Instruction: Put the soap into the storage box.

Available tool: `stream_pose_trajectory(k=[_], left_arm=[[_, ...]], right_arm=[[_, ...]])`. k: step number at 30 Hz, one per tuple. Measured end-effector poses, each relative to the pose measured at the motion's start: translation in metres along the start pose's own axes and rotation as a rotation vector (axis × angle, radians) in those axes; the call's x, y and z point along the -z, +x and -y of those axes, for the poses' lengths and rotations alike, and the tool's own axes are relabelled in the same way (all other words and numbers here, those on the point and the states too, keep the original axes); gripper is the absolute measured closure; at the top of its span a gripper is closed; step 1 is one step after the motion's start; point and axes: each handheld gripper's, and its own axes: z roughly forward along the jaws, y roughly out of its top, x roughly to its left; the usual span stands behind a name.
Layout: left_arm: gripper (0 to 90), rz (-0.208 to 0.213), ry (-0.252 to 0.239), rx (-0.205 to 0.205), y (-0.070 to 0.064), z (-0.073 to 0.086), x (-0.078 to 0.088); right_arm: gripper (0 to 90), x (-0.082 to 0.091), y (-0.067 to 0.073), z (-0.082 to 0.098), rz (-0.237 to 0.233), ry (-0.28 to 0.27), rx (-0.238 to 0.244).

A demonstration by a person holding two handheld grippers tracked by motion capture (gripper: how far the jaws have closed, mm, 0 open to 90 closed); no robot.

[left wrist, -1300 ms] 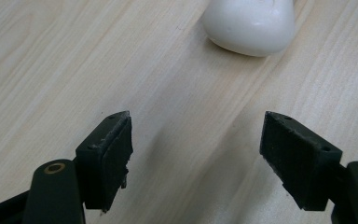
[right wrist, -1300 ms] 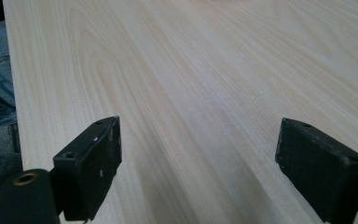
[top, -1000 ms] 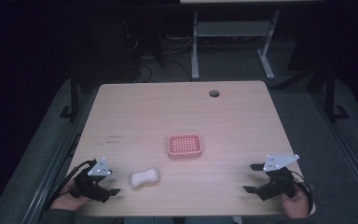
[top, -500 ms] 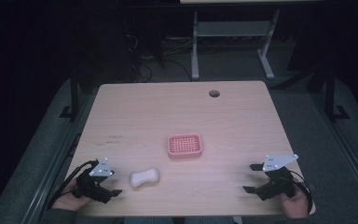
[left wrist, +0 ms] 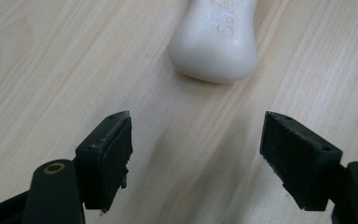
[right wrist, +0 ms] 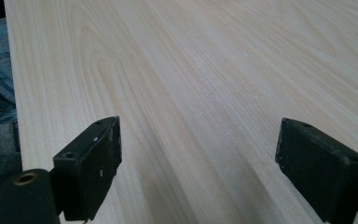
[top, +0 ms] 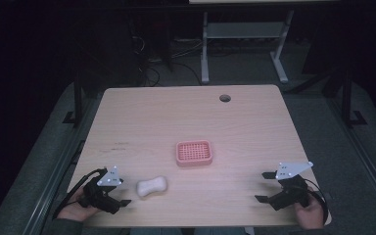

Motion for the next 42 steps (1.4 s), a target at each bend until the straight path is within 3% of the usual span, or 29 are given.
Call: stream_pose_trajectory(k=[42], left_arm=[[24.7, 0.013, -0.009, -0.031, -0.004, -0.015, -0.004]], right_arm=[[14.1, -0.001, 0.000, -0.001, -0.010, 0.001, 0.005]])
